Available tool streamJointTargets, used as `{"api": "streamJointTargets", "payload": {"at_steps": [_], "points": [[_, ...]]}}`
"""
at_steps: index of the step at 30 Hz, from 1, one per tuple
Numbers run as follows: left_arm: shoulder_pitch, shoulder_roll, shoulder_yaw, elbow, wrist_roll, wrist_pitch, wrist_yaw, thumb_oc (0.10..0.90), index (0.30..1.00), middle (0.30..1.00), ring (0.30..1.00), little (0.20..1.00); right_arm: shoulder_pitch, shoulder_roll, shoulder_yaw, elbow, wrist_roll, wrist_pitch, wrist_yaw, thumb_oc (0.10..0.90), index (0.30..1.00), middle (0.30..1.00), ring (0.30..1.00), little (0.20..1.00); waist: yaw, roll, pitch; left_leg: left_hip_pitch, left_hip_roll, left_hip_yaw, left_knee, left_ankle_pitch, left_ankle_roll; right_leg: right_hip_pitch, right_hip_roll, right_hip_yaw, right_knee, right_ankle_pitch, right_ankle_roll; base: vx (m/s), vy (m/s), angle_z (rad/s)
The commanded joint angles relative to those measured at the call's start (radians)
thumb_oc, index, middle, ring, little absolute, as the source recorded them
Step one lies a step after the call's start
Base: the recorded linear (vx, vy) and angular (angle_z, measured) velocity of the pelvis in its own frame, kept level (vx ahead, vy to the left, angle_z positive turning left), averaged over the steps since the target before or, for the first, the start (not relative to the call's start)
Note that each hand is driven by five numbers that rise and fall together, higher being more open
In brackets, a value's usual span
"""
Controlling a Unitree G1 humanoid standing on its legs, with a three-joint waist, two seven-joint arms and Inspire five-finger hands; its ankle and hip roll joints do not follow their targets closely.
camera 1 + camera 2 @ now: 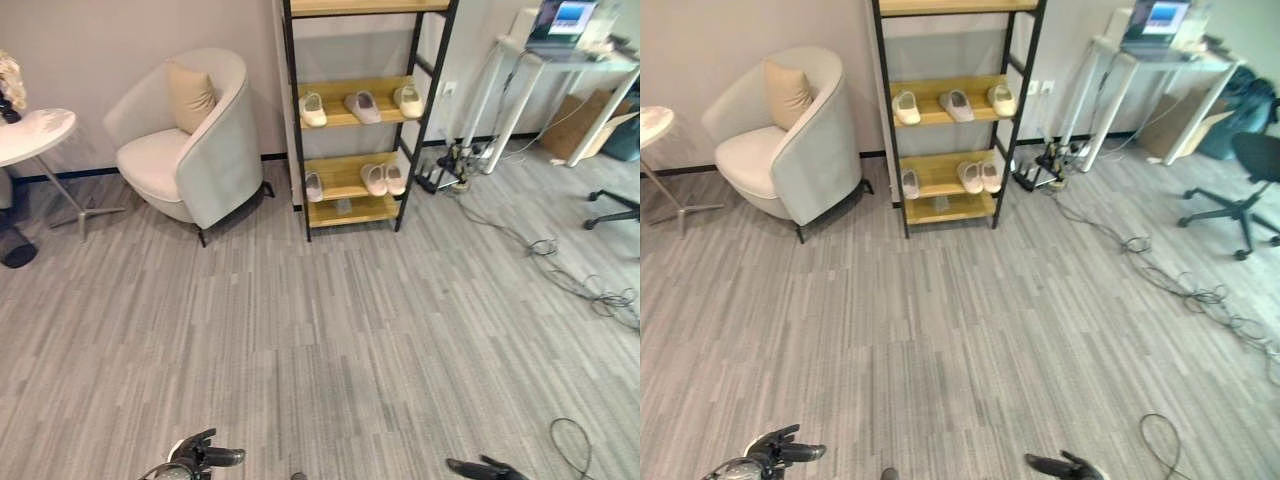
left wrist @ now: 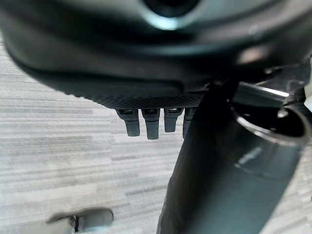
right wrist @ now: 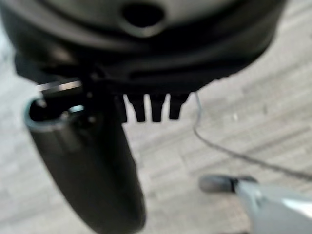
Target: Arrange the slippers neatly on the shoe rack.
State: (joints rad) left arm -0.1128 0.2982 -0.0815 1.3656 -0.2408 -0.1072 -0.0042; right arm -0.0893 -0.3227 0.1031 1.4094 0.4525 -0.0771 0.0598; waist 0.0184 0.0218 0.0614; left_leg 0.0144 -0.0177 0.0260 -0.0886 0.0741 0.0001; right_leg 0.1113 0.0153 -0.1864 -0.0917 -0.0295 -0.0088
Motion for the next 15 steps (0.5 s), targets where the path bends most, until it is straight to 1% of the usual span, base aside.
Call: {"api": "streamJointTargets", "payload": {"at_steps": [1, 3, 5, 6, 7, 8, 10, 12, 13, 14, 15], "points": [[-0.035, 0.010, -0.035, 0.034, 0.088, -0.032, 0.037, 0.800, 0.900, 0.900, 0.900, 0.900, 0.024, -0.029, 0.035, -0.028, -0.053, -0.030, -0.035, 0.800, 0.900, 0.900, 0.900, 0.900, 0.014, -0.044, -0.016, 0.031, 0.013, -0.023, 0.001, -0.086, -0.028, -0.043, -0.044, 0.014, 0.004, -0.015, 0.106, 0.00, 0.000, 0.00], [-0.032, -0.001, -0.046, 0.046, 0.104, -0.029, 0.043, 0.800, 0.900, 0.900, 0.900, 0.900, 0.029, -0.015, 0.052, -0.028, -0.074, -0.024, -0.035, 0.800, 0.900, 0.900, 0.900, 0.900, 0.012, -0.043, -0.016, 0.033, 0.013, -0.023, 0.001, -0.086, -0.028, -0.042, -0.044, 0.013, 0.004, -0.017, 0.105, 0.01, -0.017, 0.01], [-0.029, -0.032, -0.060, 0.054, 0.113, -0.016, 0.032, 0.800, 0.900, 0.900, 0.900, 0.900, 0.039, 0.016, 0.081, -0.033, -0.105, -0.013, -0.028, 0.800, 0.900, 0.900, 0.900, 0.900, 0.010, -0.042, -0.011, 0.035, 0.014, -0.024, 0.001, -0.087, -0.028, -0.040, -0.042, 0.013, 0.004, -0.019, 0.103, 0.02, -0.068, 0.01], [-0.028, -0.058, -0.075, 0.061, 0.125, -0.011, 0.027, 0.800, 0.900, 0.900, 0.900, 0.900, 0.043, 0.047, 0.114, -0.038, -0.142, -0.003, -0.023, 0.800, 0.900, 0.900, 0.900, 0.900, 0.007, -0.038, -0.007, 0.037, 0.015, -0.025, 0.001, -0.087, -0.028, -0.038, -0.042, 0.012, 0.004, -0.022, 0.101, 0.02, -0.069, 0.01], [-0.028, -0.058, -0.075, 0.061, 0.125, -0.011, 0.027, 0.800, 0.900, 0.900, 0.900, 0.900, 0.043, 0.047, 0.114, -0.039, -0.142, -0.003, -0.023, 0.800, 0.900, 0.900, 0.900, 0.900, 0.006, -0.038, -0.007, 0.037, 0.015, -0.025, 0.001, -0.087, -0.028, -0.038, -0.042, 0.012, 0.004, -0.022, 0.101, 0.05, -0.117, 0.00], [-0.027, -0.074, -0.104, 0.055, 0.156, -0.009, 0.023, 0.800, 0.900, 0.900, 0.900, 0.900, 0.047, 0.051, 0.141, -0.043, -0.192, 0.008, -0.018, 0.800, 0.900, 0.900, 0.900, 0.900, 0.002, -0.036, -0.001, 0.040, 0.018, -0.023, 0.001, -0.088, -0.029, -0.034, -0.041, 0.012, 0.004, -0.026, 0.098, 0.03, -0.073, 0.00], [-0.026, -0.080, -0.114, 0.052, 0.164, -0.008, 0.021, 0.800, 0.900, 0.900, 0.900, 0.900, 0.047, 0.055, 0.148, -0.047, -0.203, 0.010, -0.018, 0.800, 0.900, 0.900, 0.900, 0.900, 0.001, -0.034, 0.003, 0.043, 0.019, -0.023, 0.001, -0.087, -0.029, -0.032, -0.040, 0.011, 0.004, -0.026, 0.095, 0.03, -0.075, 0.00], [-0.028, -0.100, -0.142, 0.042, 0.184, -0.008, 0.018, 0.800, 0.900, 0.900, 0.900, 0.900, 0.045, 0.072, 0.169, -0.067, -0.218, 0.010, -0.010, 0.800, 0.900, 0.900, 0.900, 0.900, -0.005, -0.030, 0.019, 0.047, 0.023, -0.022, 0.014, -0.091, -0.031, -0.026, -0.040, 0.013, 0.004, -0.029, 0.087, 0.02, -0.095, -0.02], [-0.025, -0.110, -0.166, 0.030, 0.202, -0.010, 0.016, 0.800, 0.900, 0.900, 0.900, 0.900, 0.038, 0.078, 0.177, -0.084, -0.218, 0.010, 0.002, 0.800, 0.900, 0.900, 0.900, 0.900, -0.013, -0.033, 0.046, 0.014, 0.026, -0.011, 0.113, -0.119, -0.042, -0.029, -0.046, 0.020, 0.018, -0.036, 0.075, 0.00, -0.068, -0.03], [-0.026, -0.110, -0.166, 0.030, 0.203, -0.010, 0.016, 0.800, 0.900, 0.900, 0.900, 0.900, 0.038, 0.078, 0.176, -0.084, -0.218, 0.010, 0.002, 0.800, 0.900, 0.900, 0.900, 0.900, -0.014, -0.033, 0.046, 0.008, 0.027, -0.011, 0.123, -0.125, -0.043, -0.030, -0.045, 0.020, 0.019, -0.036, 0.075, -0.01, -0.066, 0.02], [-0.024, -0.110, -0.177, 0.027, 0.213, -0.008, 0.015, 0.800, 0.900, 0.900, 0.900, 0.900, 0.040, 0.073, 0.180, -0.087, -0.228, 0.012, 0.004, 0.800, 0.900, 0.900, 0.900, 0.900, -0.016, -0.038, 0.064, -0.023, 0.023, 0.004, 0.200, -0.137, -0.057, -0.029, -0.050, 0.021, 0.030, -0.047, 0.068, 0.02, -0.076, 0.01]]}}
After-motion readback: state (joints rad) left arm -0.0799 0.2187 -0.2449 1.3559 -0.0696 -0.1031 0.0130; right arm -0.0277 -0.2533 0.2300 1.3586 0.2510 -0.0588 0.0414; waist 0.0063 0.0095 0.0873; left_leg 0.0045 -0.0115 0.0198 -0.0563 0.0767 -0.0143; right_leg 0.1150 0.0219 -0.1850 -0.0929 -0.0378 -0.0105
